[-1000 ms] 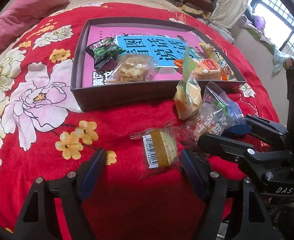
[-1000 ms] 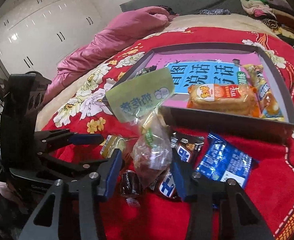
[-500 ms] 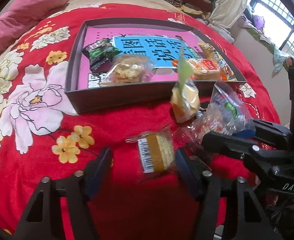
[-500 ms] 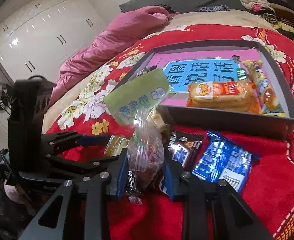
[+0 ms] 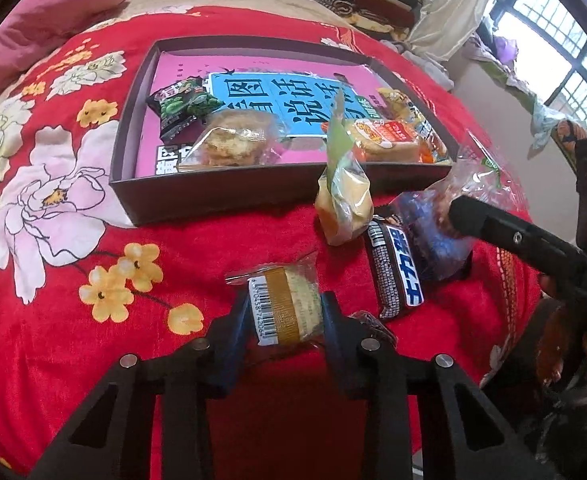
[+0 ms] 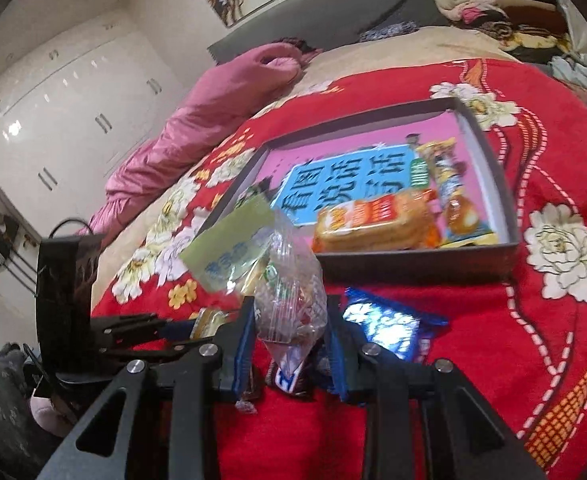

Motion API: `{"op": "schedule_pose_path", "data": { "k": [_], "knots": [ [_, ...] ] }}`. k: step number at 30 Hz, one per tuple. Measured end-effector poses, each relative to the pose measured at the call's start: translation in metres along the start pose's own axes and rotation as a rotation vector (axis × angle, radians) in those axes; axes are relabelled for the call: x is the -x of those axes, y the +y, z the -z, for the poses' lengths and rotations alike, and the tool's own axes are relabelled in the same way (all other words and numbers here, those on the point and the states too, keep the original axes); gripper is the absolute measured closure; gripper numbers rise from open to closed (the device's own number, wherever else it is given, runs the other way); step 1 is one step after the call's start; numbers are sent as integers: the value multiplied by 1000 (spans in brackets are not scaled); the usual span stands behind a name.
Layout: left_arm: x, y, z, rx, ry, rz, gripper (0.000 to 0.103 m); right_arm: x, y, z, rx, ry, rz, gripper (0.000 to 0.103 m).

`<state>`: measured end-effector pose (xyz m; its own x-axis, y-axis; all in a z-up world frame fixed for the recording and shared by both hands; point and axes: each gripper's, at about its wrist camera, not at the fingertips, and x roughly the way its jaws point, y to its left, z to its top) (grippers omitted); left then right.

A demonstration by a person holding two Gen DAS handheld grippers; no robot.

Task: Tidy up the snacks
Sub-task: 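Lift cake packet with left tool while right tool lifts candy bag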

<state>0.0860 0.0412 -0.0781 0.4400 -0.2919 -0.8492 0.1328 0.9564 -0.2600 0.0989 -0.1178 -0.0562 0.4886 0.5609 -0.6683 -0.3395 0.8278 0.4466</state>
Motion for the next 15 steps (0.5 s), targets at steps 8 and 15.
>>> {"op": "schedule_pose_path", "data": {
  "k": [8,15],
  "knots": [
    [16,2,-2,7,-47,-3,68,13,-16,-7,-52,-47,25,70],
    [34,8,-5,27,-91,-15,68,28,-26,-14,-78,-107,45,70]
  ]
}}
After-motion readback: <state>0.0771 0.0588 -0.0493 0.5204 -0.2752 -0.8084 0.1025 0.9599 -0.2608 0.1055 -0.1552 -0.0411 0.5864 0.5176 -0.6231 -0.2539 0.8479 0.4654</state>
